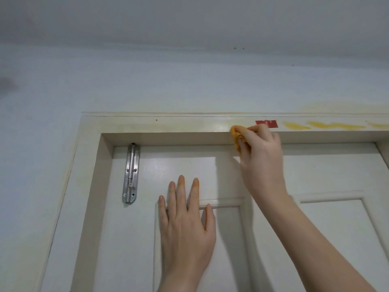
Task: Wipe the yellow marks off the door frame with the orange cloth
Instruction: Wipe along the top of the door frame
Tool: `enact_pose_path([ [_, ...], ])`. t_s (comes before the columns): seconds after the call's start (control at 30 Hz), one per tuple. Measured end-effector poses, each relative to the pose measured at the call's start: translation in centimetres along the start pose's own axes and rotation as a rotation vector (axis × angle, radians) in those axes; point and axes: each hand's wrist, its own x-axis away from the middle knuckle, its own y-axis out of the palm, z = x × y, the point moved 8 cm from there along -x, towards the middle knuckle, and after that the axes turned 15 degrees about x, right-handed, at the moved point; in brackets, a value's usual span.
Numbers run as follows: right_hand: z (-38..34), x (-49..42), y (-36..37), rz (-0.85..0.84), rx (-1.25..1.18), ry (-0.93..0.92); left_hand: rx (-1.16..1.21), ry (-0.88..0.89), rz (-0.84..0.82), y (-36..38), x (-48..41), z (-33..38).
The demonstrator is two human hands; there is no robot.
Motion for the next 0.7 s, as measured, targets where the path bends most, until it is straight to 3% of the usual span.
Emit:
enact_pose_path([
  [0.07, -0.9, -1.1, 0.7, -0.021, -0.015, -0.055, 0.027, -0.003, 0.011, 0.5, -0.2, 0.6],
  [0.23, 1.6, -1.8, 0.0, 0.005, 0.029, 0.065, 0.086, -0.02, 0.023, 1.6, -0.1, 2.4],
  [0.33, 2.3, -0.3, -0.4, -0.043, -0.025, -0.031, 0.1, 0.006, 0.007, 2.4, 0.0, 3.6],
  [0.53, 9.9, -1.4, -2.2, 0.029, -0.001, 0.037, 0.141, -0.01, 0.013, 4.1, -0.3, 6.4],
  [0.7, 12.0, -3.5, -1.3, 0.015, 0.056, -0.007, 0.113, 0.016, 0.002, 6.1, -0.7, 9.0],
])
